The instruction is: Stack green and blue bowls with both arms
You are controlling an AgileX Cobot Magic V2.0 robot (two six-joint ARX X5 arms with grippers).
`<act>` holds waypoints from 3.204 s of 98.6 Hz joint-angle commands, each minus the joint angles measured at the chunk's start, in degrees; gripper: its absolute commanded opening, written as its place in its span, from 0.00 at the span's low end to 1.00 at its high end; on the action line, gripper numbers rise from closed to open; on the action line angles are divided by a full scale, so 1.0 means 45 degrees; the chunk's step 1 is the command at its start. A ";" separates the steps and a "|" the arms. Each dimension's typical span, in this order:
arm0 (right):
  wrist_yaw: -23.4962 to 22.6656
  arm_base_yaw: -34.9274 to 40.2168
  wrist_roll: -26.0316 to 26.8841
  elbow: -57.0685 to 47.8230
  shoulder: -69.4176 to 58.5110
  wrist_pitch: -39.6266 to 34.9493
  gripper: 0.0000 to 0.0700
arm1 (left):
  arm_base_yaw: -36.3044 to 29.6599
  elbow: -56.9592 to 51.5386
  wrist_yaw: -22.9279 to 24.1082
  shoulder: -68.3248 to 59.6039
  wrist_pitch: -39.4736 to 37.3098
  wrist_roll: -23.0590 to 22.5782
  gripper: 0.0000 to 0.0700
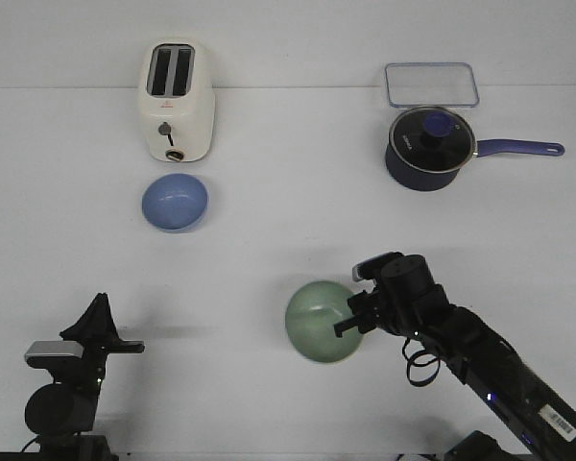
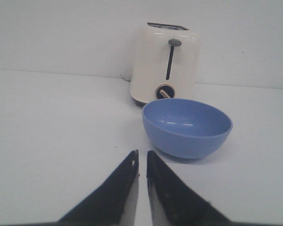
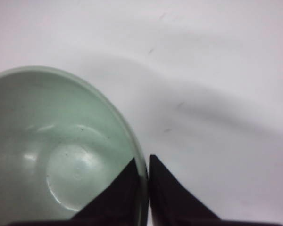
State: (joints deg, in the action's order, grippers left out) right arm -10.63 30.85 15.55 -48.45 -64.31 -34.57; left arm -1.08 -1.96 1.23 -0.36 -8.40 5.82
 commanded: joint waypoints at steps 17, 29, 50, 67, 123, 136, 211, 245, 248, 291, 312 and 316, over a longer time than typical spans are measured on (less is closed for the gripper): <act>0.0821 0.1447 0.0534 0.0364 -0.1146 0.0408 0.00 | 0.0010 0.0228 -0.0039 0.0019 -0.0204 0.2909 0.02; 0.1166 0.1880 0.0447 0.0364 -0.1894 0.0471 0.00 | 0.0010 0.0199 -0.0039 0.0019 -0.0209 0.4260 0.02; 0.1379 0.2103 0.0131 0.0335 -0.2380 0.0612 0.20 | 0.0010 -0.0126 -0.0044 0.0015 -0.0136 0.6154 0.02; 0.1370 0.1734 0.0092 0.0010 -0.1273 0.0578 0.53 | 0.0010 -0.1195 -0.0049 -0.0126 0.0772 0.6615 0.02; 0.1273 -0.0112 -0.0437 -0.0855 0.2045 0.0437 0.53 | 0.0039 -0.9165 -0.0622 -1.2118 0.3288 0.3662 0.03; 0.1263 -0.0112 -0.0525 -0.0855 0.2040 0.0325 0.53 | 0.0039 -1.0943 -0.0656 -1.5086 0.3560 0.3099 0.39; 0.1273 -0.0112 -0.0670 -0.0855 0.2040 0.0335 0.53 | 0.0078 -1.5659 -0.1195 -2.2518 0.4303 0.2225 0.02; 0.1753 -0.0253 -0.0772 -0.0855 0.2040 0.0316 0.53 | -0.0102 -1.5722 -0.2846 -1.9992 0.5751 0.1773 0.02; 0.1783 -0.0335 -0.0777 -0.0855 0.2040 0.0306 0.53 | -0.0160 -1.5722 -0.3094 -1.9579 0.6023 0.1598 0.02; 0.1685 -0.4367 -0.1914 -0.0855 0.2040 0.0359 0.53 | -0.4425 -1.4800 -0.4532 -1.6704 0.8816 0.1195 0.02; 0.0840 -0.6178 -0.2220 -0.0855 0.2040 0.0442 0.53 | -0.7689 -1.3206 -0.4522 -1.7073 0.7106 0.1904 0.02; 0.0631 -0.6353 -0.2176 -0.0855 0.2040 0.0447 0.53 | -0.8116 -1.3192 -0.4503 -1.7228 0.6849 0.1953 0.02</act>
State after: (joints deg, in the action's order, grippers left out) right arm -6.28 2.94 6.57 -51.72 -54.98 -33.36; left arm -35.14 -60.34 -18.63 -76.64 24.95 13.13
